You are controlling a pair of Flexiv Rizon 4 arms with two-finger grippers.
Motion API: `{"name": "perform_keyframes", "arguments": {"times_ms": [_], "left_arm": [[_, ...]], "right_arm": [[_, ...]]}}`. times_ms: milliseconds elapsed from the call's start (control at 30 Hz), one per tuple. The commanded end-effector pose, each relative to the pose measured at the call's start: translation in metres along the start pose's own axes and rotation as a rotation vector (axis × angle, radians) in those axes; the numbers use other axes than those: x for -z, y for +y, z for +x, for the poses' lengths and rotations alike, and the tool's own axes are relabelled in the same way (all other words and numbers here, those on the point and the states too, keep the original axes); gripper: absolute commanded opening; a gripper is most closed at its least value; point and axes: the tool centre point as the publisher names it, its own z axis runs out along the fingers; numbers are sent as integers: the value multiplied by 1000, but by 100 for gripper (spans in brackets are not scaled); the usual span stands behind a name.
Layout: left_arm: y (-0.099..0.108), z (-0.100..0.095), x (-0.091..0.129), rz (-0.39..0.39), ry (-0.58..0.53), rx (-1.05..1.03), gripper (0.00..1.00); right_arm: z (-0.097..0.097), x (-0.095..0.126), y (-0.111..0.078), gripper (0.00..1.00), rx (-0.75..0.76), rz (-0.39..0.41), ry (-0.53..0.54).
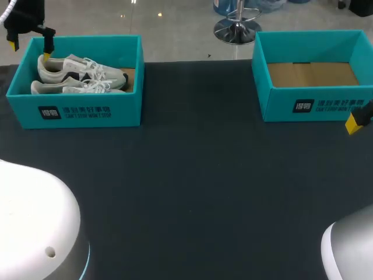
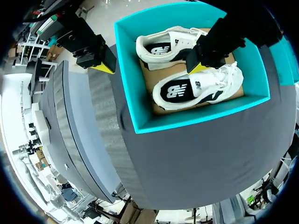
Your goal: Take the shoe out of the shoebox, open the shoe tongue, remove and reinsert the insole, then place the shoe into the shoebox
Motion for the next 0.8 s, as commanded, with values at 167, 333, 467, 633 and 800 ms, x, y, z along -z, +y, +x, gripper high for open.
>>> {"name": "perform_keyframes", "arguments": {"times_ms": [167,333,467,633,800], "left_arm": [[-42,4,-26,-13,-79,-14,100],[-43,1,-39,4,-78,-20,100],[-43,1,-39,4,-78,-20,100],[-43,1,-39,4,-78,-20,100],[-43,1,-39,4,-78,-20,100]], "right_arm": [[0,1,3,100,-1,6,-1],[0,1,3,100,-1,6,-1],[0,1,3,100,-1,6,-1],[0,1,3,100,-1,6,-1],[0,1,3,100,-1,6,-1]]}}
